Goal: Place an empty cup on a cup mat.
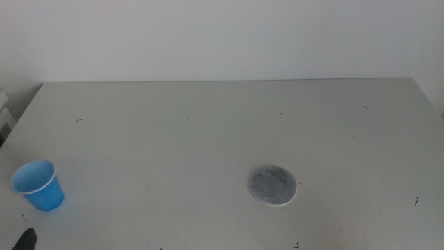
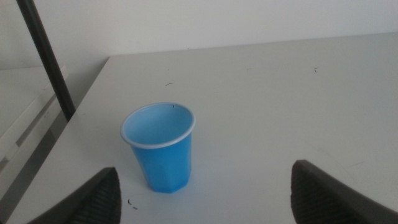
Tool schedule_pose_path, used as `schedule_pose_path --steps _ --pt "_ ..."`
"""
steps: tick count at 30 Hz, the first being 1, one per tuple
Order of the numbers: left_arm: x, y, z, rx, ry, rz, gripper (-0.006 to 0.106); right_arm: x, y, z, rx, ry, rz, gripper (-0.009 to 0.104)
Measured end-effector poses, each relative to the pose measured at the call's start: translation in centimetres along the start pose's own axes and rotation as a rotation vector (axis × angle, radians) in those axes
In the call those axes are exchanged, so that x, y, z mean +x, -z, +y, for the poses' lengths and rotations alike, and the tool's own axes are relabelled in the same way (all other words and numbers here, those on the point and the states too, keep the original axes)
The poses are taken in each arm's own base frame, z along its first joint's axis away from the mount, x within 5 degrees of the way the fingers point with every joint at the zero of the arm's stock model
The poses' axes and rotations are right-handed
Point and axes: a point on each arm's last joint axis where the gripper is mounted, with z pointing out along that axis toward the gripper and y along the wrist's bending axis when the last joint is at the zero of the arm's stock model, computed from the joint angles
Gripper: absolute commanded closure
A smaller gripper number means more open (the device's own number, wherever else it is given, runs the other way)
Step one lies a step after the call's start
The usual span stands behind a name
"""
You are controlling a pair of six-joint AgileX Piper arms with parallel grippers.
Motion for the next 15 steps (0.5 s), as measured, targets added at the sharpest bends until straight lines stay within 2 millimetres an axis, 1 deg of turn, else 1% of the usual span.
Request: schedule_pose_path --steps 9,12,15 --pt "-0.2 0.0 0.0 0.003 0.012 0.002 -0.005 0.0 0.0 0.0 0.000 0.000 0.000 0.001" --pt "-1.5 0.1 0.0 0.003 0.013 0.003 -0.005 0.0 0.0 0.0 0.000 0.000 0.000 0.001" --pt "-3.8 0.2 0.1 0.003 0.020 -0.015 -0.005 0.0 0.0 0.0 0.000 0.000 0.000 0.001"
